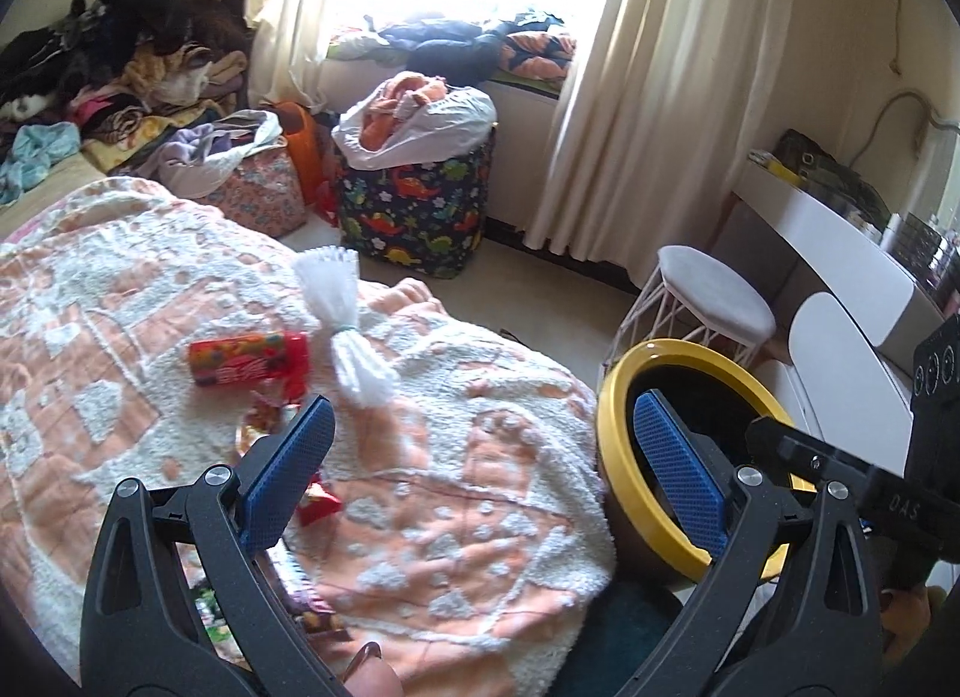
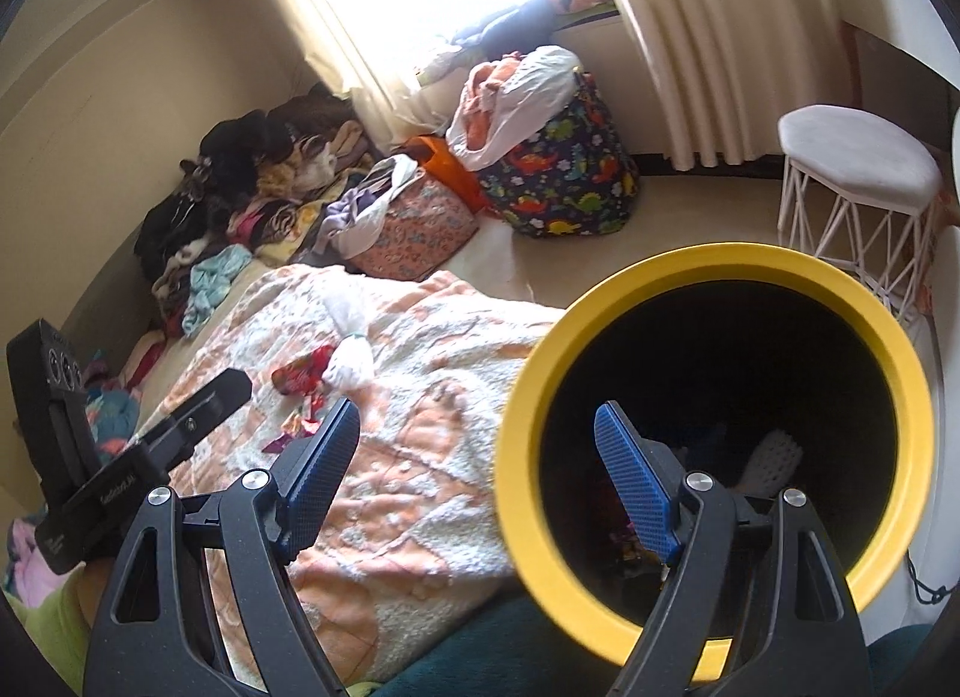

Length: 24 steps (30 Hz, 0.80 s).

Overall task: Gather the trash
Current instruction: 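Move both open grippers back to the candy wrappers on the bed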

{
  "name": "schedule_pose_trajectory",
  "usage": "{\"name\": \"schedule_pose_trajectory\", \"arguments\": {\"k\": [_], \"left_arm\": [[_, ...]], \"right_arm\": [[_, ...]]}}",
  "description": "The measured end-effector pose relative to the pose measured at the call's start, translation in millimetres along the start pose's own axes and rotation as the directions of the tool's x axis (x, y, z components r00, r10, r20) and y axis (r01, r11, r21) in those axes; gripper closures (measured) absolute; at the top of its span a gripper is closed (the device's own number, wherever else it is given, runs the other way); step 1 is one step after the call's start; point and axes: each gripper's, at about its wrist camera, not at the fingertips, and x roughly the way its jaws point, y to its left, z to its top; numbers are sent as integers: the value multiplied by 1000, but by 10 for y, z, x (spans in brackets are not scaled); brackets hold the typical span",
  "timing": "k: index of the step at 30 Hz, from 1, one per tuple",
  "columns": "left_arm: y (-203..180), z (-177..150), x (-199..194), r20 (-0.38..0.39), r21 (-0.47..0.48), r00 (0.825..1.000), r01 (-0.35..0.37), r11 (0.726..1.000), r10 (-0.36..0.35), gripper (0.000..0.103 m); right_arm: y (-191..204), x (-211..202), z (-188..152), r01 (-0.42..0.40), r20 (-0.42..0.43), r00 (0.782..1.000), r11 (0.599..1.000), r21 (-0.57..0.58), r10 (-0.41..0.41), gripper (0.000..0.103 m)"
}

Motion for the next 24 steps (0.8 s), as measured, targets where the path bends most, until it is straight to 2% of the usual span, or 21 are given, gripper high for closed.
{"name": "schedule_pose_trajectory", "arguments": {"k": [24], "left_arm": [[899,-38,-300,36,-135,992,-113,984,119,11]], "right_arm": [[771,444,-60,-78,-97,993,980,-184,61,25]]}}
